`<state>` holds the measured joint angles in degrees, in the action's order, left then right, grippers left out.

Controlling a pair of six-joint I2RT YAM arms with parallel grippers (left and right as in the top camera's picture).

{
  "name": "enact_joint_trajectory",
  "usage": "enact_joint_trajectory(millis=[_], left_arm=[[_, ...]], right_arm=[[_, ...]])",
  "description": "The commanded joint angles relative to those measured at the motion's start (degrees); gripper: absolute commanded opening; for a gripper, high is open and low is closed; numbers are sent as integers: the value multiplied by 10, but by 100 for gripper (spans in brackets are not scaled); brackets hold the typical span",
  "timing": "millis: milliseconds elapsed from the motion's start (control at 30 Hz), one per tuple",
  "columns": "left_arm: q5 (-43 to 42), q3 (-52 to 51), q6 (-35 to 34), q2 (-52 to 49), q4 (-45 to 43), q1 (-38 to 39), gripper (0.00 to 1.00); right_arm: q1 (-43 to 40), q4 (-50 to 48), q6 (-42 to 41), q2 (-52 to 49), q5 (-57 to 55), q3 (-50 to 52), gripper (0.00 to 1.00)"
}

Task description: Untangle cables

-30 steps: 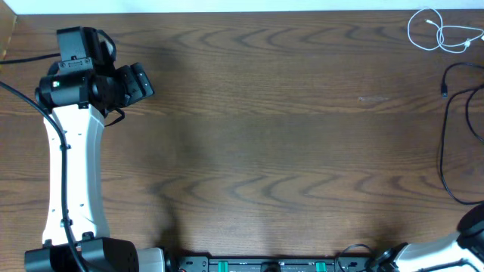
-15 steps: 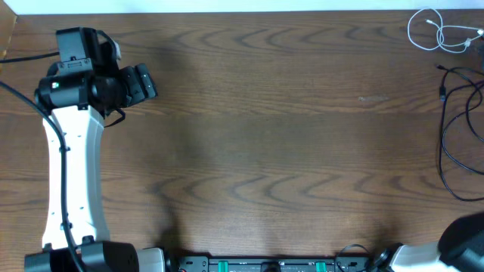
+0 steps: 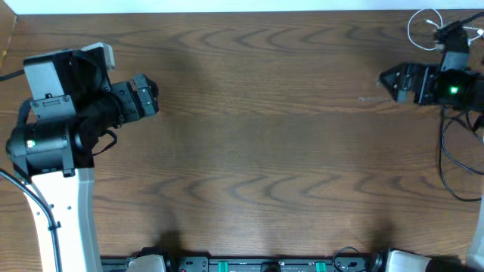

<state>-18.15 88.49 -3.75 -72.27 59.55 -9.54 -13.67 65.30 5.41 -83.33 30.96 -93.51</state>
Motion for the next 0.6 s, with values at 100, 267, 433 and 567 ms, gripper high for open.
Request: enact_joint_trajectory(millis=[100, 267, 433, 567], left_arm=[[-7, 5, 7, -6, 2, 0, 98], [-7, 5, 7, -6, 2, 0, 98], [-7, 5, 7, -6, 2, 0, 98], [-7, 5, 7, -6, 2, 0, 98]], right_arm=[[66, 51, 15, 95, -161, -2, 99], [73, 48, 15, 149, -160, -2, 99], [73, 63, 15, 183, -160, -2, 99], [73, 69, 15, 182, -160, -2, 99]])
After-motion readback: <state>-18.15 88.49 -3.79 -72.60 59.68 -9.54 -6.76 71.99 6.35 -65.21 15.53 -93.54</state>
